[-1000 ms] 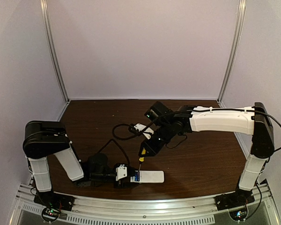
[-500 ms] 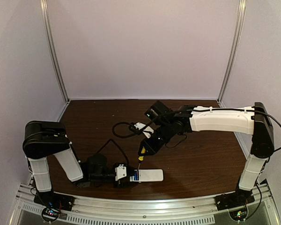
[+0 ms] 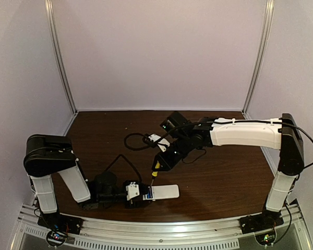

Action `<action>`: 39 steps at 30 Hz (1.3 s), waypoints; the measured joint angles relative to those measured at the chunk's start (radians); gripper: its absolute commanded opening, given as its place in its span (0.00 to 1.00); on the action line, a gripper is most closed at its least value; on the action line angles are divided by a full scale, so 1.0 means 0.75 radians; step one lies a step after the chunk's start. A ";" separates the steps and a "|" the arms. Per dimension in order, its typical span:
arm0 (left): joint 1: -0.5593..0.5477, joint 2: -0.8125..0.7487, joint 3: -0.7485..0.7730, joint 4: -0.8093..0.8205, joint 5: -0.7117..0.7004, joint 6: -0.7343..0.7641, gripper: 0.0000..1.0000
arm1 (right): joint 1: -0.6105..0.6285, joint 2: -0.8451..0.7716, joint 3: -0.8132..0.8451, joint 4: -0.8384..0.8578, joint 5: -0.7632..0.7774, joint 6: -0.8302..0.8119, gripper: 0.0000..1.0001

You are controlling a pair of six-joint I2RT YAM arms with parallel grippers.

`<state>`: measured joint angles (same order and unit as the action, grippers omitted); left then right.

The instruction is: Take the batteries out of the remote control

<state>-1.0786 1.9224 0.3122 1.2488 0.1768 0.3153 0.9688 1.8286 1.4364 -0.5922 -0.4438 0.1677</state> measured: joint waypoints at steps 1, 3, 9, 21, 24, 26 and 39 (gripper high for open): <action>-0.001 -0.001 -0.003 0.006 -0.009 -0.001 0.07 | 0.000 0.001 0.001 0.003 0.001 0.002 0.00; -0.002 -0.001 -0.007 0.014 -0.027 0.001 0.07 | -0.001 0.003 0.004 0.009 0.006 0.008 0.00; -0.002 -0.001 -0.014 0.032 -0.094 0.004 0.07 | -0.001 0.004 0.006 0.041 0.026 0.037 0.00; 0.000 -0.001 -0.017 0.047 -0.226 0.012 0.07 | -0.020 -0.005 -0.054 0.180 0.022 0.130 0.00; 0.001 0.000 -0.017 0.049 -0.247 0.012 0.07 | -0.025 -0.011 -0.073 0.215 0.020 0.146 0.00; 0.001 0.000 -0.017 0.050 -0.253 0.012 0.07 | -0.027 -0.015 -0.085 0.230 0.016 0.157 0.00; 0.001 0.003 -0.017 0.054 -0.255 0.011 0.07 | -0.034 -0.039 -0.141 0.296 -0.001 0.179 0.00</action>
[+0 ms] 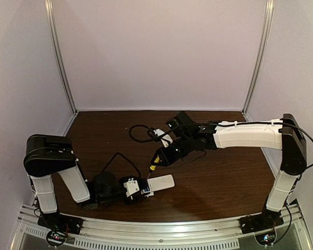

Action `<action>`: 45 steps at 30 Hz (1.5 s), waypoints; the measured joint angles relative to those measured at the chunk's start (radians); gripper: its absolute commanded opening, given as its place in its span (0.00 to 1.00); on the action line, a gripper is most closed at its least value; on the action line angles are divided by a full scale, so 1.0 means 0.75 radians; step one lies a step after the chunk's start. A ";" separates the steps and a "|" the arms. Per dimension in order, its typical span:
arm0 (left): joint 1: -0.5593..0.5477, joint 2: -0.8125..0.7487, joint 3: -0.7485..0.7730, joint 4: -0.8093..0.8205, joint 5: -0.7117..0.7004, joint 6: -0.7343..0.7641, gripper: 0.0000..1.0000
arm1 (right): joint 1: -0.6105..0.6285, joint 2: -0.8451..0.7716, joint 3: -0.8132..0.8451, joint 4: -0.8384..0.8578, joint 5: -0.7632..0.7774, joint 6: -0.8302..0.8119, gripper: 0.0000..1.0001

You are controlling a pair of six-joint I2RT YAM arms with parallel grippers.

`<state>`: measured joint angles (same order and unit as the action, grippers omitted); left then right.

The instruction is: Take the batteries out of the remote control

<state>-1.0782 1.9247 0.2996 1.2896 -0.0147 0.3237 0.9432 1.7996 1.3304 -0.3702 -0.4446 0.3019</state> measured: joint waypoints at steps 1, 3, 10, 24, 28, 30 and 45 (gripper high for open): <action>0.000 0.000 0.000 0.001 0.000 0.000 0.07 | 0.000 -0.002 -0.003 0.003 0.000 0.002 0.00; 0.000 0.000 0.000 0.001 0.000 0.001 0.07 | 0.000 -0.006 -0.010 0.009 0.001 0.007 0.00; 0.000 0.002 0.000 0.004 -0.001 0.001 0.07 | 0.000 -0.016 -0.028 0.026 0.002 0.022 0.00; 0.000 0.012 0.000 0.027 -0.002 0.021 0.07 | 0.011 -0.039 -0.046 0.033 0.031 0.027 0.00; 0.000 0.015 0.000 0.032 -0.003 0.023 0.07 | 0.014 -0.042 -0.046 0.032 0.037 0.027 0.00; 0.000 0.015 0.000 0.034 -0.004 0.026 0.07 | 0.014 -0.043 -0.046 0.031 0.037 0.027 0.00; -0.001 0.016 0.001 0.038 -0.006 0.045 0.07 | 0.043 -0.058 -0.039 0.002 0.090 0.028 0.00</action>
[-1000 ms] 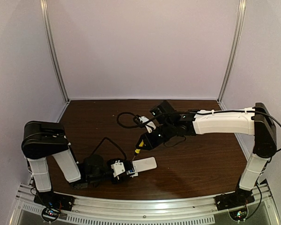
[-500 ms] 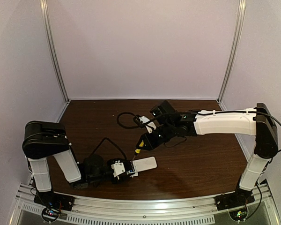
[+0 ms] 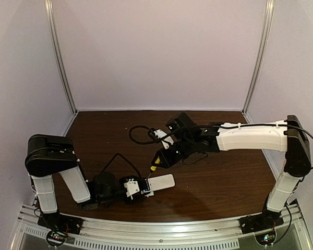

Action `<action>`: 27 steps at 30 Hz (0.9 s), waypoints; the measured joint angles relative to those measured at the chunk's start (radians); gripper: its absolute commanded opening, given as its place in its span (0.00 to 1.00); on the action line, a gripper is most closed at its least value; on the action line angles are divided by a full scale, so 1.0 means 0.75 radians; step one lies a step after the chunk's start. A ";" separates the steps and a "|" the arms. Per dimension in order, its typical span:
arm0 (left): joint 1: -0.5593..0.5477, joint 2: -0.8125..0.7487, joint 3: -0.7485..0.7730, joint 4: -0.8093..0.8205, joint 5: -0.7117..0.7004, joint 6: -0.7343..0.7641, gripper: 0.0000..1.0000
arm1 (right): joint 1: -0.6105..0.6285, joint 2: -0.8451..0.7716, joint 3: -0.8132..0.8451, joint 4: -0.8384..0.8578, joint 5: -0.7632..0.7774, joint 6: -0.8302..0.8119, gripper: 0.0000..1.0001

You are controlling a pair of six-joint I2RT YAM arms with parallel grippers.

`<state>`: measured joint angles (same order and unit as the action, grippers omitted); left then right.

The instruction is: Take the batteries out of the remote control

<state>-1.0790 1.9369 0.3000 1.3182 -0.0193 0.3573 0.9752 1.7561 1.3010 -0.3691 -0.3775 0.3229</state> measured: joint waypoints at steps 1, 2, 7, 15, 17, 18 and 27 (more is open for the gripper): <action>-0.001 0.001 0.000 0.002 0.000 0.002 0.07 | 0.004 -0.001 0.003 -0.005 0.007 0.000 0.00; -0.001 0.001 0.001 0.002 -0.001 0.004 0.07 | 0.006 -0.001 0.005 -0.007 0.011 0.001 0.00; -0.001 0.002 0.001 0.005 0.000 0.015 0.07 | 0.023 -0.008 0.013 -0.028 0.042 0.005 0.00; -0.002 0.004 0.002 0.011 0.000 0.034 0.07 | 0.050 -0.019 0.023 -0.062 0.093 0.013 0.00; -0.002 0.006 0.002 0.015 0.000 0.037 0.07 | 0.055 -0.022 0.025 -0.068 0.102 0.017 0.00; -0.002 0.007 0.002 0.016 0.000 0.040 0.07 | 0.059 -0.022 0.026 -0.072 0.109 0.020 0.00; -0.003 0.010 0.008 0.019 -0.008 0.060 0.07 | 0.090 -0.039 0.030 -0.101 0.170 0.039 0.00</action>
<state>-1.0809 1.9442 0.3058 1.3323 -0.0250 0.4023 1.0424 1.7271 1.3231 -0.4450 -0.2501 0.3519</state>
